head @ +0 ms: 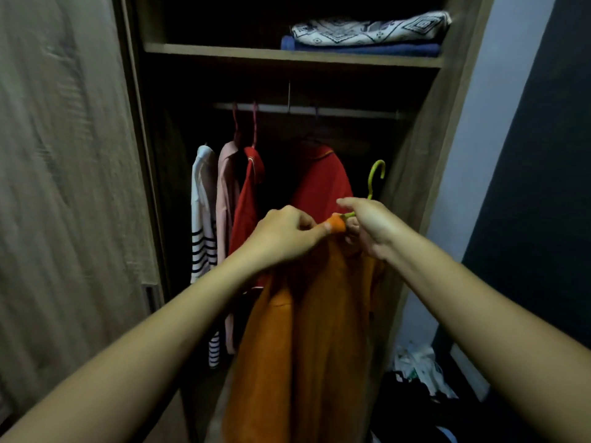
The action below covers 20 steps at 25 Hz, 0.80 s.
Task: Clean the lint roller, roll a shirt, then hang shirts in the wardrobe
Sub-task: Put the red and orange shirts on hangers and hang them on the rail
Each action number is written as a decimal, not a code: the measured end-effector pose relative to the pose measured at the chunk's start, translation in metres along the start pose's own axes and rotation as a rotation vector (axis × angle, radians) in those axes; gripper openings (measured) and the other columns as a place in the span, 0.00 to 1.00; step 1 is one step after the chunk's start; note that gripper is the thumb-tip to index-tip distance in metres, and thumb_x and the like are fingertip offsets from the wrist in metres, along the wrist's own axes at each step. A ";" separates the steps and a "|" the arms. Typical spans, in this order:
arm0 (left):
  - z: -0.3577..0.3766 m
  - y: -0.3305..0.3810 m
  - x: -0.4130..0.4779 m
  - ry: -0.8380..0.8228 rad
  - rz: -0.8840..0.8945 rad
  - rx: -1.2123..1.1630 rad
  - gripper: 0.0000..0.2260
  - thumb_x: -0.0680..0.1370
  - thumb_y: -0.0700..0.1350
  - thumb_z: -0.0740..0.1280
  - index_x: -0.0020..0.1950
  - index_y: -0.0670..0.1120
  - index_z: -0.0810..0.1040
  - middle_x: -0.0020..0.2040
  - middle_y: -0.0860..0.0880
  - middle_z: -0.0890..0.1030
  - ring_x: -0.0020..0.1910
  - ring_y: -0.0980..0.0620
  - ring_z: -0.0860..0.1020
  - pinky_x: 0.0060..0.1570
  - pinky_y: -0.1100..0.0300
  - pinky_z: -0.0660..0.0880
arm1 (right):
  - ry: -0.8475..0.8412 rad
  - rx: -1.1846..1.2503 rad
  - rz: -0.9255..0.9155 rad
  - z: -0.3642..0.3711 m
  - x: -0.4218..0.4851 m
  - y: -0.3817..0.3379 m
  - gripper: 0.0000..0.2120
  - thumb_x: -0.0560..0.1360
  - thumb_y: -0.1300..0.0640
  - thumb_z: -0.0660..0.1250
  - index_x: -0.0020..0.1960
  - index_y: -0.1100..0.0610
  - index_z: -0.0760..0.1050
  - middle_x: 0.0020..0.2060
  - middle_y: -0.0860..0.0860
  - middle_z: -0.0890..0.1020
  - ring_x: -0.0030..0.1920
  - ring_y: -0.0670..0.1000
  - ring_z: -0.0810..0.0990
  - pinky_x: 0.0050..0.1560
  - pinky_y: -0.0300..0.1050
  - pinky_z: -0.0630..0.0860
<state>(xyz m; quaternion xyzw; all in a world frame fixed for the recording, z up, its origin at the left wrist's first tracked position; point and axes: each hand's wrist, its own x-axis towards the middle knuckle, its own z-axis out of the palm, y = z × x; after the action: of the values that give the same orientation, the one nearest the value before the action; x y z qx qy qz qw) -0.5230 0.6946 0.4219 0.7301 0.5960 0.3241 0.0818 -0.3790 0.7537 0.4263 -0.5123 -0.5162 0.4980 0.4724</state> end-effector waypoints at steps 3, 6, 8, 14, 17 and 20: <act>-0.002 0.012 0.020 0.046 0.024 0.006 0.21 0.75 0.64 0.60 0.39 0.49 0.81 0.37 0.49 0.82 0.44 0.49 0.80 0.46 0.55 0.76 | 0.108 -0.010 0.050 -0.020 0.001 -0.003 0.13 0.71 0.54 0.67 0.52 0.59 0.73 0.35 0.51 0.74 0.32 0.50 0.73 0.35 0.42 0.66; 0.008 0.008 0.066 0.136 -0.027 0.008 0.18 0.75 0.57 0.63 0.55 0.46 0.81 0.54 0.44 0.82 0.58 0.44 0.77 0.57 0.54 0.72 | 0.149 -0.054 0.051 -0.034 0.006 -0.005 0.06 0.72 0.62 0.66 0.41 0.61 0.69 0.31 0.53 0.72 0.27 0.49 0.74 0.28 0.39 0.68; 0.024 0.003 0.103 0.146 -0.065 0.019 0.19 0.75 0.54 0.64 0.61 0.44 0.77 0.60 0.41 0.79 0.61 0.41 0.75 0.60 0.53 0.71 | 0.167 -0.118 0.030 -0.039 0.014 -0.004 0.06 0.72 0.65 0.67 0.46 0.63 0.70 0.32 0.55 0.73 0.29 0.50 0.74 0.23 0.36 0.70; 0.070 0.005 0.214 0.234 -0.105 -0.189 0.28 0.76 0.52 0.64 0.69 0.35 0.64 0.67 0.34 0.69 0.67 0.38 0.68 0.65 0.53 0.64 | 0.190 -0.444 -0.091 -0.067 0.058 -0.012 0.19 0.74 0.69 0.63 0.64 0.66 0.69 0.42 0.58 0.78 0.37 0.50 0.75 0.33 0.34 0.73; 0.091 0.005 0.250 0.162 -0.175 -0.368 0.40 0.75 0.54 0.66 0.75 0.34 0.49 0.75 0.35 0.54 0.75 0.40 0.54 0.72 0.55 0.54 | 0.162 -0.641 -0.154 -0.074 0.084 -0.020 0.26 0.75 0.63 0.64 0.71 0.57 0.62 0.59 0.58 0.77 0.56 0.54 0.76 0.59 0.49 0.75; 0.106 -0.001 0.267 0.156 -0.199 -0.445 0.39 0.76 0.49 0.65 0.75 0.37 0.43 0.77 0.38 0.47 0.76 0.42 0.49 0.72 0.52 0.53 | 0.198 -0.814 -0.216 -0.076 0.111 -0.026 0.26 0.76 0.58 0.63 0.72 0.56 0.61 0.60 0.56 0.76 0.60 0.57 0.76 0.62 0.50 0.72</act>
<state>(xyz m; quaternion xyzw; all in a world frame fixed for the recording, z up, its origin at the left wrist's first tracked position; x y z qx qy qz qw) -0.4419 0.9698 0.4390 0.6046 0.5836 0.4928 0.2259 -0.3074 0.8680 0.4545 -0.6451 -0.6734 0.1497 0.3286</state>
